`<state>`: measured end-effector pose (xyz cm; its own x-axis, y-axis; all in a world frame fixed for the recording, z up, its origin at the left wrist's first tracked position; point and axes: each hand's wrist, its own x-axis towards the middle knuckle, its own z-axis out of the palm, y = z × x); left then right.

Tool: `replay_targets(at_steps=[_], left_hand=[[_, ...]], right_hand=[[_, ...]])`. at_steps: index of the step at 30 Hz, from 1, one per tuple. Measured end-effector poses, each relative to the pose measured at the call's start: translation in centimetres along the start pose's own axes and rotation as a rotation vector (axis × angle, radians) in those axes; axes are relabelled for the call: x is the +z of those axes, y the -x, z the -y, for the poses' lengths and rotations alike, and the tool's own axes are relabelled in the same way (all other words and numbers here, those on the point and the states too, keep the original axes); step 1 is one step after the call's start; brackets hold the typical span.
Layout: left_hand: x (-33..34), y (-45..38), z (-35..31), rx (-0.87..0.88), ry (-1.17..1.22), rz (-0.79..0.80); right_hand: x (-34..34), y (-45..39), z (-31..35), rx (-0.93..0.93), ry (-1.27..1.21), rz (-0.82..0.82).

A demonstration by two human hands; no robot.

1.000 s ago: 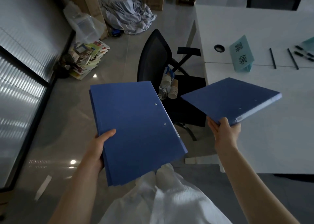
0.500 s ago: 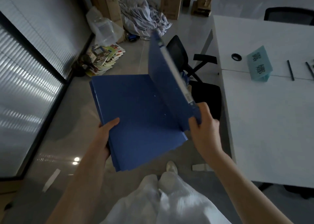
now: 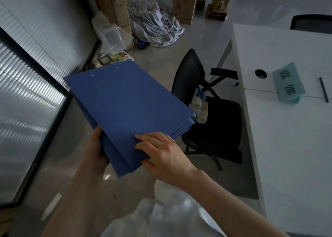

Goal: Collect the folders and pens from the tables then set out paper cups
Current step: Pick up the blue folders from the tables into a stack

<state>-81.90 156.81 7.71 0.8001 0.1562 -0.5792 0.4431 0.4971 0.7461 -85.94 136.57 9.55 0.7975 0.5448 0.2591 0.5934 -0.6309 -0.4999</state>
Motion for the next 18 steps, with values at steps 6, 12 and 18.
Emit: replay_targets(at_steps=[6, 12, 18], left_hand=[[2.0, -6.0, -5.2, 0.033, -0.032, 0.012], [5.1, -10.6, -9.0, 0.004, -0.077, 0.047], [7.7, -16.9, -11.7, -0.102, -0.149, 0.065]], right_hand=[[-4.8, -9.0, -6.2, 0.122, -0.265, -0.009], [-8.1, -18.2, -16.1, 0.821, -0.292, -0.094], [-8.0, -23.0, -23.5, 1.071, -0.401, 0.136]])
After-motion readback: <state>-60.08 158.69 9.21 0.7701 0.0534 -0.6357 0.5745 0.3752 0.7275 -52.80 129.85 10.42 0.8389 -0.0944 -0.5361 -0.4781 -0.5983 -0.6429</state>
